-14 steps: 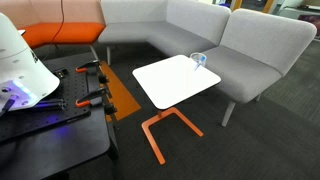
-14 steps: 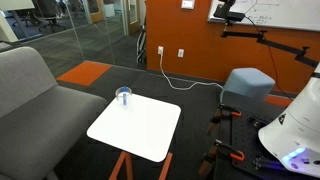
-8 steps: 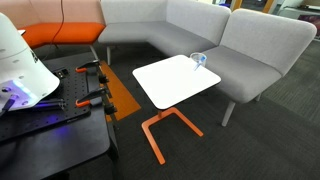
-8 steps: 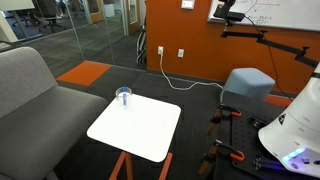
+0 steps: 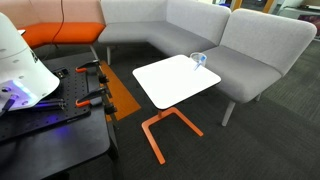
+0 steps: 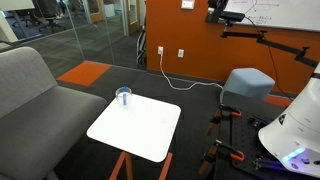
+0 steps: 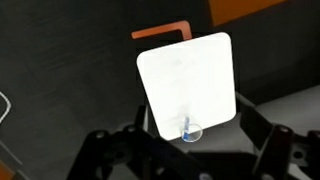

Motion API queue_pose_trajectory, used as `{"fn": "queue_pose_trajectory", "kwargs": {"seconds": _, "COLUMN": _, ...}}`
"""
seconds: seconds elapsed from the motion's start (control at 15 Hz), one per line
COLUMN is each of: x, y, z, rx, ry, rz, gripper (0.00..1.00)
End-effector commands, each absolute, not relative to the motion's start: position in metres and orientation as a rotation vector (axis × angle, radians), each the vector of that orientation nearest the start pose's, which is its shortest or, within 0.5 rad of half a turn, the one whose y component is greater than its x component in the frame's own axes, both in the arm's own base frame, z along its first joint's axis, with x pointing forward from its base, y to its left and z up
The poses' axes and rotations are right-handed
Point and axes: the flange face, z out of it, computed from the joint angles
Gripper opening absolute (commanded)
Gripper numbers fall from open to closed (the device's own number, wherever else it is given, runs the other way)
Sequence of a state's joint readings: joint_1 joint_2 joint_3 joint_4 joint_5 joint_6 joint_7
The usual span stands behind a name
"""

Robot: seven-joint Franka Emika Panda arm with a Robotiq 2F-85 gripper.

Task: Take the blue marker out of the glass and put it on the table

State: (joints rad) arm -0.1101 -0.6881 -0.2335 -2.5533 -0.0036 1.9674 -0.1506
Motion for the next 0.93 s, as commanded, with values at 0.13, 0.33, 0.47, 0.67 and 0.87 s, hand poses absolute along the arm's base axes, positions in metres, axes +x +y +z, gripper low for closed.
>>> {"fn": "queue_pose_trajectory", "kwargs": {"seconds": 0.13, "x": 0.419, "y": -0.050, "z": 0.441, "rx": -3.040, "ry": 0.297, "rz": -0.130, "gripper": 1.00}}
{"fn": "queue_pose_trajectory", "kwargs": {"seconds": 0.33, "x": 0.460, "y": -0.008, "z": 0.398, "rx": -3.066, "ry": 0.401, "rz": -0.124, "gripper": 1.00}}
{"fn": "queue_pose_trajectory", "kwargs": {"seconds": 0.47, "x": 0.486, "y": 0.006, "z": 0.371, "rx": -3.064, "ry": 0.466, "rz": -0.108, "gripper": 1.00}}
{"fn": "queue_pose_trajectory", "kwargs": {"seconds": 0.67, "x": 0.525, "y": 0.005, "z": 0.333, "rx": -3.051, "ry": 0.578, "rz": -0.108, "gripper": 1.00}}
{"fn": "queue_pose_trajectory", "kwargs": {"seconds": 0.87, "x": 0.563, "y": -0.001, "z": 0.302, "rx": -3.018, "ry": 0.697, "rz": -0.160, "gripper": 1.00}}
